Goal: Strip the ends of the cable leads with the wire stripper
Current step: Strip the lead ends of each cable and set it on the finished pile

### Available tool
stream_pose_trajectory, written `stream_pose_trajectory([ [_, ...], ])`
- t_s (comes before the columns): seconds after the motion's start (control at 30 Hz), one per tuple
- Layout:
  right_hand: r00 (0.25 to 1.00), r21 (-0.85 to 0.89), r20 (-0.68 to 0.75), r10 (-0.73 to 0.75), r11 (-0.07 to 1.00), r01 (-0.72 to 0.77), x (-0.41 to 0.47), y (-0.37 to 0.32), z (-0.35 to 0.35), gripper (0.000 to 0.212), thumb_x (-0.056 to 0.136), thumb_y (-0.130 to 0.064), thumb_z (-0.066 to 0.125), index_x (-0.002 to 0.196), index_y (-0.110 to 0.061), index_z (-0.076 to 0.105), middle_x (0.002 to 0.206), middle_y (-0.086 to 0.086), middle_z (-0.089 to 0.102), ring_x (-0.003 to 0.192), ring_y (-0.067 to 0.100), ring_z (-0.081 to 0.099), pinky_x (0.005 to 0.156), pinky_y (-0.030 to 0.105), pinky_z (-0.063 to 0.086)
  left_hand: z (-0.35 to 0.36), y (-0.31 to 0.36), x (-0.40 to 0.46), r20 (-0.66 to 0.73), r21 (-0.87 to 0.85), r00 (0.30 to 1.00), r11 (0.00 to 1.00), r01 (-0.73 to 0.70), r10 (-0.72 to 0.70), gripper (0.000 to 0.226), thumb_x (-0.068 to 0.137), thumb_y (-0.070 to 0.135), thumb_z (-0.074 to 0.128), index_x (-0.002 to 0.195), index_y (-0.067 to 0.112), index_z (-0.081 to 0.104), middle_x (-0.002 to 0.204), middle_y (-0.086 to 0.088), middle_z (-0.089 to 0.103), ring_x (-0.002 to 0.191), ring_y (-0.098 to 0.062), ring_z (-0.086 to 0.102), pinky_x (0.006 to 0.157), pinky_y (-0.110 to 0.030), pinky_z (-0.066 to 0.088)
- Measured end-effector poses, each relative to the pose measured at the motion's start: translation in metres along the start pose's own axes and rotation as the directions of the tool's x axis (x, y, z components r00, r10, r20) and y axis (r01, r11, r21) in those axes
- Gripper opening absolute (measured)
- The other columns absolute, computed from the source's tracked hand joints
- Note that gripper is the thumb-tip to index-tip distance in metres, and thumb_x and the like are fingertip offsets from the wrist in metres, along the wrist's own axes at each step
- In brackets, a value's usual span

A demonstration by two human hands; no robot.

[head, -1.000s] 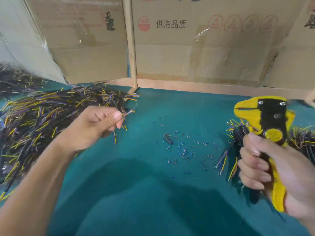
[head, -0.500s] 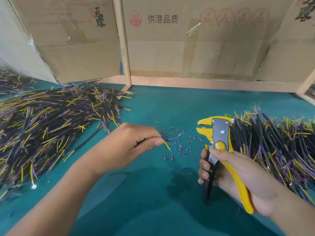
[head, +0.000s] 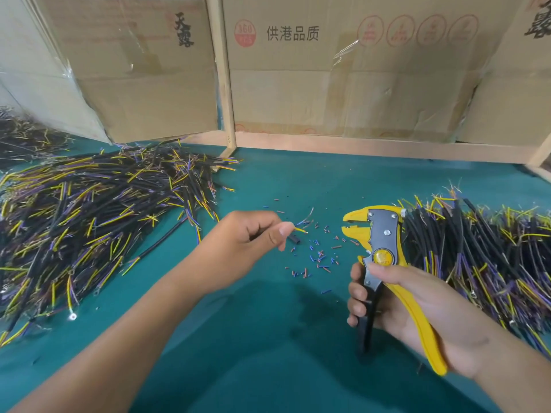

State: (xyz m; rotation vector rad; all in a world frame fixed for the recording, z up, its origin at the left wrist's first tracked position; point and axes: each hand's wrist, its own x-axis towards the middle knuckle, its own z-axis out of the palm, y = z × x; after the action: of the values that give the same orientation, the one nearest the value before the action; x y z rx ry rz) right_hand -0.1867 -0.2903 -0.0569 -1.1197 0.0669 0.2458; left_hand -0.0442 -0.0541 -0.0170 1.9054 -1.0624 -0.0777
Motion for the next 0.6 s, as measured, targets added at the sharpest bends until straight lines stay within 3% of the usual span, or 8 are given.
stream_pose_trajectory([
  [0.1, 1.0, 0.066, -0.013, 0.017, 0.998, -0.016, -0.003, -0.004, 0.008, 0.039, 0.076, -0.029, 0.087, 0.099, -0.003, 0.07, 0.082, 0.016, 0.055, 0.072, 0.032, 0.055, 0.076, 0.047, 0.053, 0.003, -0.001, 0.003, -0.039, -0.014, 0.999, 1.0, 0.015, -0.016, 0.052, 0.093, 0.053, 0.05, 0.065, 0.009, 0.046, 0.056, 0.013, 0.026, 0.052, -0.006, 0.021, 0.047, -0.019, 0.02],
  [0.2, 0.998, 0.08, -0.058, 0.037, 0.996, -0.033, -0.005, -0.009, 0.014, 0.036, 0.075, -0.027, 0.084, 0.096, -0.003, 0.069, 0.081, 0.016, 0.053, 0.071, 0.031, 0.053, 0.074, 0.046, 0.054, 0.004, -0.001, 0.002, -0.072, -0.012, 0.997, 1.0, 0.011, -0.012, 0.054, 0.094, 0.056, 0.051, 0.064, 0.016, 0.032, 0.06, 0.013, 0.022, 0.055, -0.007, 0.019, 0.048, -0.022, 0.018],
  [0.33, 0.991, 0.146, -0.113, 0.078, 0.987, -0.061, -0.004, -0.013, 0.021, 0.021, 0.086, -0.021, 0.071, 0.093, -0.003, 0.065, 0.078, 0.014, 0.05, 0.068, 0.03, 0.051, 0.07, 0.046, 0.054, 0.013, 0.007, 0.003, -0.14, -0.024, 0.989, 0.999, 0.04, -0.043, 0.05, 0.091, 0.061, 0.047, 0.056, 0.029, 0.03, 0.06, 0.01, 0.017, 0.054, -0.008, 0.016, 0.047, -0.023, 0.015],
  [0.5, 0.982, 0.197, -0.168, 0.085, 0.979, -0.051, -0.003, -0.012, 0.023, 0.023, 0.082, -0.024, 0.065, 0.091, -0.003, 0.062, 0.076, 0.013, 0.05, 0.065, 0.029, 0.05, 0.068, 0.046, 0.053, 0.035, 0.031, 0.018, -0.205, -0.272, 0.966, 0.957, 0.099, -0.158, 0.058, 0.099, 0.049, 0.052, 0.062, 0.02, 0.019, 0.063, -0.005, 0.013, 0.047, -0.012, 0.016, 0.051, -0.021, 0.029],
  [0.6, 0.985, 0.215, -0.157, 0.075, 0.976, -0.04, -0.003, -0.011, 0.021, 0.023, 0.082, -0.023, 0.066, 0.09, -0.002, 0.062, 0.077, 0.014, 0.051, 0.066, 0.03, 0.05, 0.068, 0.046, 0.053, 0.047, 0.055, 0.038, -0.043, -0.464, 0.939, 0.839, 0.284, -0.342, 0.054, 0.097, 0.057, 0.048, 0.063, 0.021, 0.027, 0.058, 0.002, 0.018, 0.049, -0.018, 0.014, 0.044, -0.022, 0.018],
])
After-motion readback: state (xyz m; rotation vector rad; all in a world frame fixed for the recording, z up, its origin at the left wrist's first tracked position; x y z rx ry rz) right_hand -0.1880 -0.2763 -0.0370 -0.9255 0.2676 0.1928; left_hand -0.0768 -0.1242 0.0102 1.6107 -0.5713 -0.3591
